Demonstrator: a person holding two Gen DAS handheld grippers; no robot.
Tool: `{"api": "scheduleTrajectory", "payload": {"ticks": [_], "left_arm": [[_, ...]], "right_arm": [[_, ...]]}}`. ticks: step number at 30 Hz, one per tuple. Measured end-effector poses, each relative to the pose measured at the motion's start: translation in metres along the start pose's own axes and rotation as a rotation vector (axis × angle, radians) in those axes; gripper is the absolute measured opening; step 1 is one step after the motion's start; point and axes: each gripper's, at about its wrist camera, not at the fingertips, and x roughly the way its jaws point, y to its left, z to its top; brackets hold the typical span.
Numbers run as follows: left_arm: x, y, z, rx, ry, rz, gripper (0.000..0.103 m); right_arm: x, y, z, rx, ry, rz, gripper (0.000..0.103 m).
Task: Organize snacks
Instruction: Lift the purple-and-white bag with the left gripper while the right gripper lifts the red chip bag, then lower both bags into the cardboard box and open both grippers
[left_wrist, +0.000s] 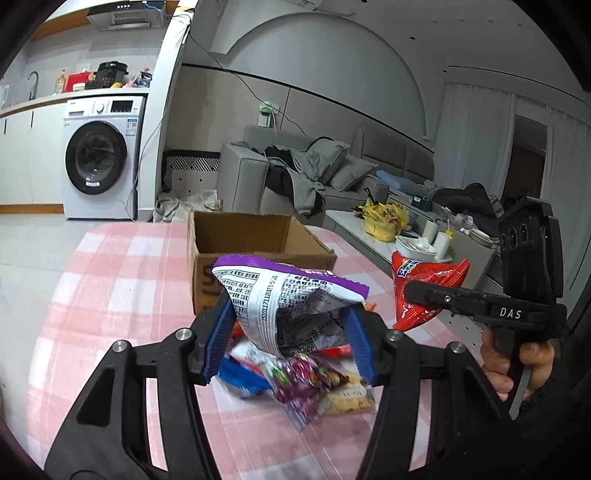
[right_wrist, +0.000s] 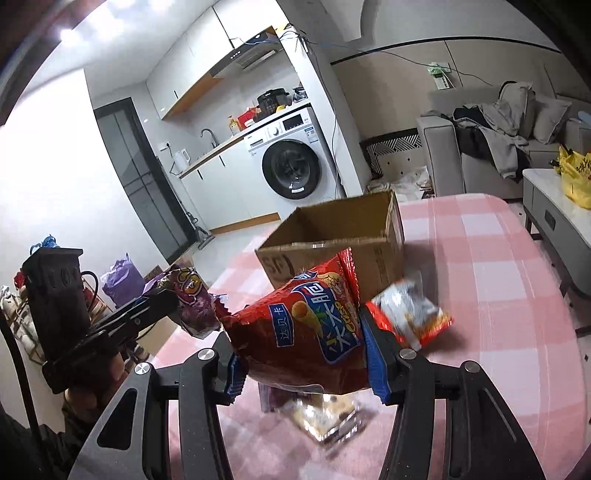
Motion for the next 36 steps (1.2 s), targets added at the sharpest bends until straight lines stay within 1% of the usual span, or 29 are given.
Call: {"api": "scheduleTrajectory", "payload": {"ticks": [9,17,21,26,29,31,36], "left_arm": [[0.022,0.008,0.024,0.001,0.007,0.041,0.053],[0.058,0.014,0.044,0.016,0.019,0.087,0.053],[0.08,0.019,0.053,0.02,0.018,0.098,0.053],[0.103,0.024,0.062,0.019,0.015,0.1,0.054],[0.116,0.025,0.065,0.031,0.012,0.107,0.054],[0.125,0.027,0.071,0.031,0.01,0.101,0.054],[0.148,0.037,0.086,0.017,0.011,0.091,0.054]], "right_arm": [[0.015,-0.001,0.028,0.015,-0.019,0.013,0.054],[0.036,-0.005,0.049,0.023,-0.018,0.021,0.054],[0.045,-0.008,0.059,0.036,-0.043,0.021,0.054],[0.062,-0.015,0.072,0.074,-0.038,0.024,0.054],[0.071,-0.016,0.079,0.065,-0.043,0.01,0.054],[0.08,-0.019,0.084,0.068,-0.029,-0.013,0.054],[0.097,-0.023,0.093,0.078,-0.017,-0.024,0.054]]}}
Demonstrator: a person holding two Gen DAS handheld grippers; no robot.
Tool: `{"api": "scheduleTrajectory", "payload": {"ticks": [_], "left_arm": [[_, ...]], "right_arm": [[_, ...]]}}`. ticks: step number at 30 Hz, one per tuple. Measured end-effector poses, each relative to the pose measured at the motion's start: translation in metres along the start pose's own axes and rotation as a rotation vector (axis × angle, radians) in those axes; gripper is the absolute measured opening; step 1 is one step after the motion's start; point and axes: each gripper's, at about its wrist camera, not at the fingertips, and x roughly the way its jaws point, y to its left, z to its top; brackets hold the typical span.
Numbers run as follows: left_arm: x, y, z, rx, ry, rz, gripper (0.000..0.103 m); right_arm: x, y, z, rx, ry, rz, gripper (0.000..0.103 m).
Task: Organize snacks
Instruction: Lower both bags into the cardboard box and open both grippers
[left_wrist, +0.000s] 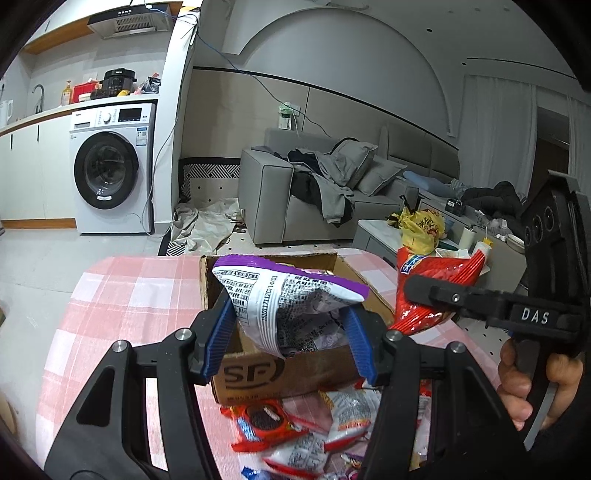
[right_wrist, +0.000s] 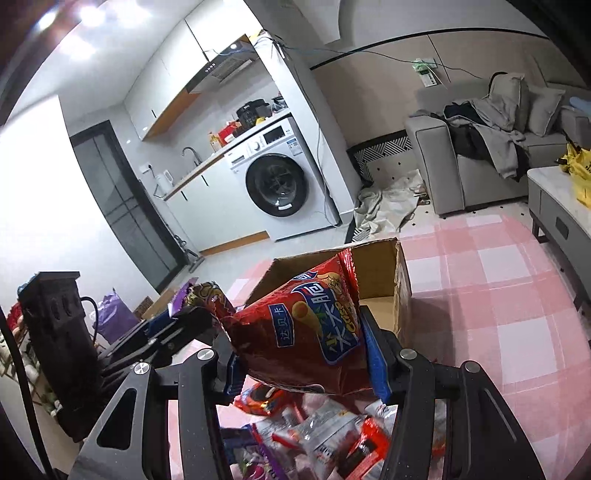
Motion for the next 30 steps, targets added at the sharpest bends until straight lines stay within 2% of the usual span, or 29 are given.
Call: {"api": "scheduleTrajectory", "payload": {"ticks": [9,21,30], "left_arm": [[0.047,0.015,0.021,0.013,0.008,0.003,0.054],[0.108,0.04,0.013,-0.007,0.073,0.023,0.054],[0.146,0.039,0.004,0.025,0.106,0.036,0.054]], "right_arm": [[0.032,-0.005,0.01,-0.01,0.008,-0.02,0.054],[0.062,-0.015,0.007,-0.005,0.04,-0.043,0.055],[0.076,-0.018,0.005,-0.018,0.052,-0.059,0.054]]}}
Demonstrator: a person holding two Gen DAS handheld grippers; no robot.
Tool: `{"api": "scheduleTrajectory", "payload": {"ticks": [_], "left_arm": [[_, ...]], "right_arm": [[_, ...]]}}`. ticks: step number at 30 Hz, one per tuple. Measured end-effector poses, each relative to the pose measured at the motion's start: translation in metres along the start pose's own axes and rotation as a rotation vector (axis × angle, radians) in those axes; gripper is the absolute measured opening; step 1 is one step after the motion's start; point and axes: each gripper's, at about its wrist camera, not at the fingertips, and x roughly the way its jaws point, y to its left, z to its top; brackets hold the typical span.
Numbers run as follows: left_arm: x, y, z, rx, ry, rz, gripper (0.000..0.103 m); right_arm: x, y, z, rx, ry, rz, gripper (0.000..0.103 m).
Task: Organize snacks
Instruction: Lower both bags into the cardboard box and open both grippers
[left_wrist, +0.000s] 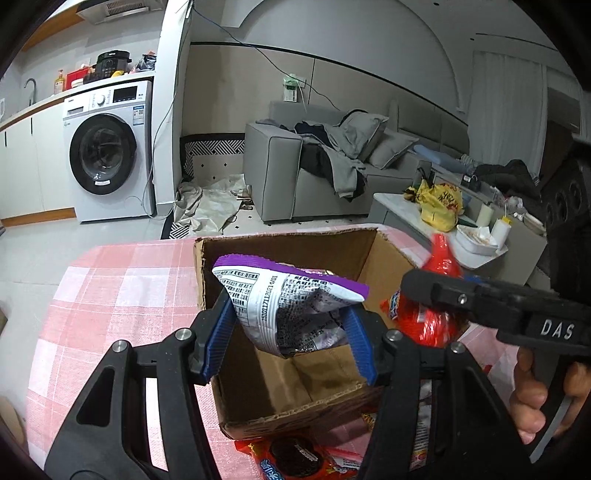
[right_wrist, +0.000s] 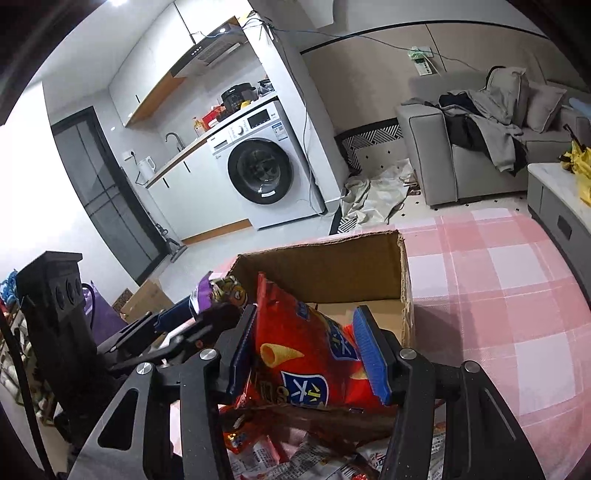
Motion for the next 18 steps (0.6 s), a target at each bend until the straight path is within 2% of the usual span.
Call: {"api": "scheduleTrajectory", "payload": {"ticks": [6,8,9,12,13,16,17,18], "left_arm": [[0.012,-0.002,0.0,-0.007,0.027,0.002,0.054],[0.016,-0.001,0.0,-0.011,0.042,0.01,0.058],[0.015,0.0,0.0,-0.013,0.048,0.015,0.063],[0.007,0.003,-0.002,-0.022,0.043,0.028,0.083],[0.002,0.003,-0.003,-0.025,0.035,0.024,0.083],[-0.012,0.003,-0.006,-0.029,0.03,0.015,0.089],[-0.02,0.002,-0.008,-0.031,0.034,0.023,0.099],[-0.024,0.001,-0.01,-0.033,0.033,0.032,0.102]], "right_arm": [[0.0,0.001,0.002,0.001,0.012,0.03,0.054],[-0.005,0.003,0.002,-0.013,0.004,0.021,0.054],[-0.008,0.002,0.002,-0.017,0.002,0.015,0.058],[-0.019,-0.002,-0.001,-0.003,-0.014,0.017,0.085],[-0.024,-0.005,-0.002,0.008,-0.018,0.023,0.092],[-0.036,-0.012,-0.006,0.021,-0.022,-0.005,0.102],[-0.04,-0.014,-0.009,0.02,-0.022,-0.018,0.102],[-0.044,-0.015,-0.012,0.015,-0.018,-0.033,0.102]]}}
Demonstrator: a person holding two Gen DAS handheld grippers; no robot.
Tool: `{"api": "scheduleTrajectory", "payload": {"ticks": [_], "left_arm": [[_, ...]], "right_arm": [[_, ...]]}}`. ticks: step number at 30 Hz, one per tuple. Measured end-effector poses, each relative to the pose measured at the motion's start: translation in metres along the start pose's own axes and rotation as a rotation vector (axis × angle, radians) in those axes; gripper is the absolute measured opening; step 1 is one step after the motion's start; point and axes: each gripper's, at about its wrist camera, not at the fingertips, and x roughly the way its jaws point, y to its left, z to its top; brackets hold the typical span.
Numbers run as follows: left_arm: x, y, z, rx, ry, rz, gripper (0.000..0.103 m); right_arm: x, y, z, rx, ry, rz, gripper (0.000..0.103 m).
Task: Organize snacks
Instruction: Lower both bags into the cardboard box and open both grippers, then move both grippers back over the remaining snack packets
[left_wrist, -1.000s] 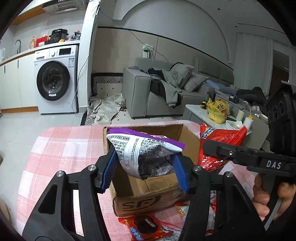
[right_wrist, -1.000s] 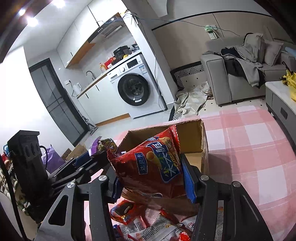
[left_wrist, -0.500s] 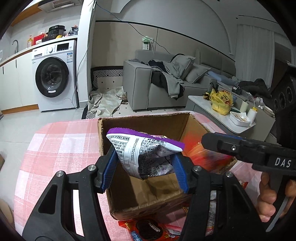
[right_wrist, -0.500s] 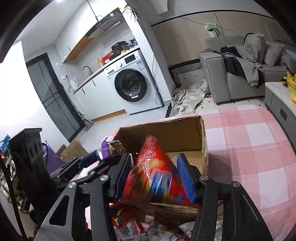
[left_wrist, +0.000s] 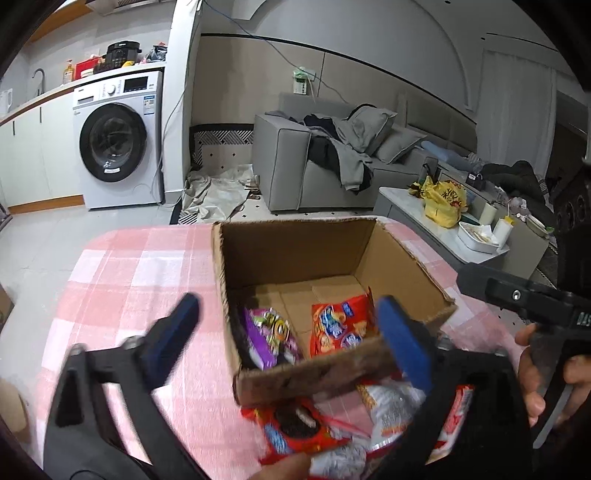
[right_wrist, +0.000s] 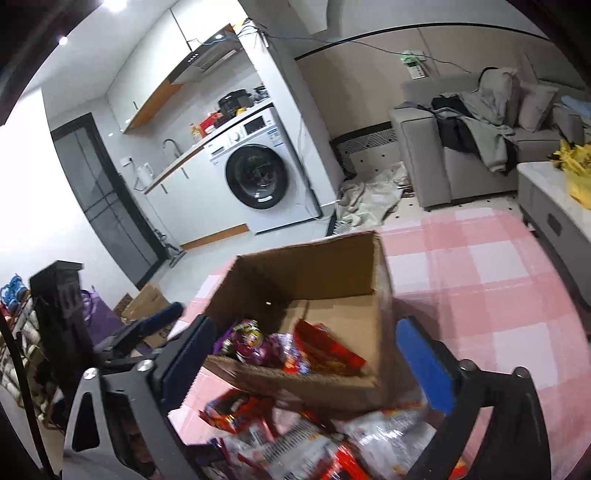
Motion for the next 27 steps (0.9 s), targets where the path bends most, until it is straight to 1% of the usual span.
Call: {"api": "scheduleTrajectory", "payload": {"ticks": [2,5,8,11,15,20,23,27], "left_arm": [[-0.014,-0.004,-0.007,0.003,-0.003,0.004,0.102],[-0.037,-0.006,-0.017,0.01,0.004,0.01,0.102],[-0.058,-0.008,-0.026,0.009,0.006,0.039,0.102],[-0.079,-0.007,-0.04,-0.009,0.008,0.049,0.102],[-0.102,-0.009,-0.063,-0.018,0.016,0.063,0.102],[-0.123,-0.013,-0.082,0.001,0.021,0.087,0.102],[-0.134,-0.015,-0.093,0.004,0.03,0.082,0.102],[-0.141,-0.017,-0.098,0.019,0.033,0.091,0.102]], "right_arm": [[-0.006,-0.002,-0.006,-0.014,0.019,-0.006,0.103],[-0.018,-0.004,-0.015,-0.024,0.024,-0.018,0.103],[-0.027,-0.002,-0.023,-0.033,0.035,-0.026,0.103],[-0.037,-0.002,-0.032,-0.036,0.033,-0.016,0.103],[-0.047,0.0,-0.047,-0.053,0.054,-0.008,0.103],[-0.055,0.002,-0.065,-0.068,0.074,-0.024,0.103],[-0.06,0.002,-0.075,-0.076,0.092,-0.007,0.103],[-0.065,0.004,-0.09,-0.089,0.11,-0.021,0.103]]}}
